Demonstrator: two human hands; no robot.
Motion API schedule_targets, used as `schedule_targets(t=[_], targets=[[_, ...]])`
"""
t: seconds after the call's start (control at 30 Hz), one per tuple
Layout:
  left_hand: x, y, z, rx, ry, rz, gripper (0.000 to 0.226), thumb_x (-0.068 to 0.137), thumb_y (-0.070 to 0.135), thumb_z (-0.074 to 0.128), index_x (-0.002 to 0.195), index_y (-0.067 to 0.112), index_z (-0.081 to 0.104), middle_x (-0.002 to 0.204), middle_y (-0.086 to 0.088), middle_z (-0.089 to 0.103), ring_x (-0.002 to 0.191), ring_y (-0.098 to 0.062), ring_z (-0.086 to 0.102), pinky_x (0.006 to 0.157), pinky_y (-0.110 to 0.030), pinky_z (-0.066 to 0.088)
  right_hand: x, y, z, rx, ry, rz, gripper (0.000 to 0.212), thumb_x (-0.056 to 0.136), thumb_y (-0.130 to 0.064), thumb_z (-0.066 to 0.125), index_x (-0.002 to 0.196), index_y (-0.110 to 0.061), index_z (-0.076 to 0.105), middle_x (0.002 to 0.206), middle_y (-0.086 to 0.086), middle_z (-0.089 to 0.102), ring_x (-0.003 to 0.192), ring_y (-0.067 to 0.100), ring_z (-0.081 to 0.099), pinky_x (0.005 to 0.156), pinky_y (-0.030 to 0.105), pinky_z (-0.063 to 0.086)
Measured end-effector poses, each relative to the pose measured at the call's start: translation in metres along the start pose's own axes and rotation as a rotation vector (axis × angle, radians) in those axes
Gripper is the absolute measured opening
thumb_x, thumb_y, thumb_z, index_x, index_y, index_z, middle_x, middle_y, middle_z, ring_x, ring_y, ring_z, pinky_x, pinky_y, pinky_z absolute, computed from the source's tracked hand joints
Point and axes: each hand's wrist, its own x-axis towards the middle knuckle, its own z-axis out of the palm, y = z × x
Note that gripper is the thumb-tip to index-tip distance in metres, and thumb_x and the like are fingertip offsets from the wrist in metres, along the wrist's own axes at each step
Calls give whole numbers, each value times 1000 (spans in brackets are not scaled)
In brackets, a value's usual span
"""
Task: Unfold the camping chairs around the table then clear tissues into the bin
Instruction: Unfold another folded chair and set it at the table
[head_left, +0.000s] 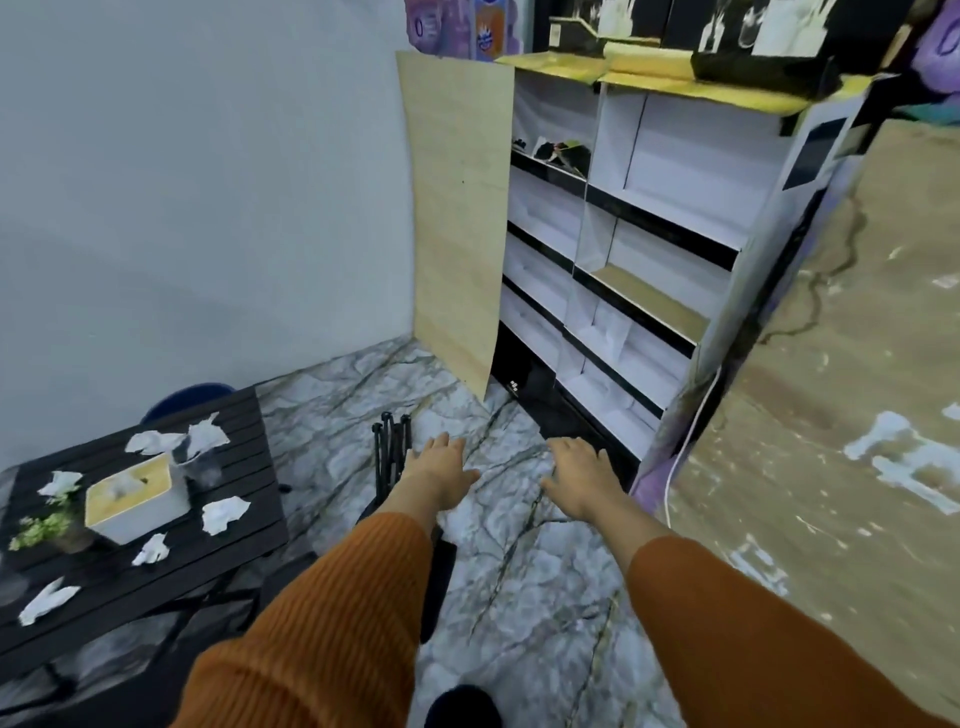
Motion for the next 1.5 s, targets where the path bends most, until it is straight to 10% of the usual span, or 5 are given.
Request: schedule_targets(t=[0.97, 1.5], targets=[[477, -34, -233, -196, 153, -403, 69, 95, 47, 46, 151, 18, 18, 159, -10, 21, 145, -31, 25, 117, -51, 24, 593, -12, -172, -191, -177, -405, 70, 98, -38, 46, 153, -24, 5, 163, 3, 1, 149, 27, -2, 119, 54, 4], [475, -216, -281, -430, 292, -936, 63, 98, 47, 39, 152, 23, 15, 161, -7, 15, 149, -29, 10, 120, -54, 11, 741, -281, -129, -286, -333, -1012, 63, 99, -46, 38, 152, -19, 16, 161, 5, 15, 149, 27, 8, 119, 54, 8]])
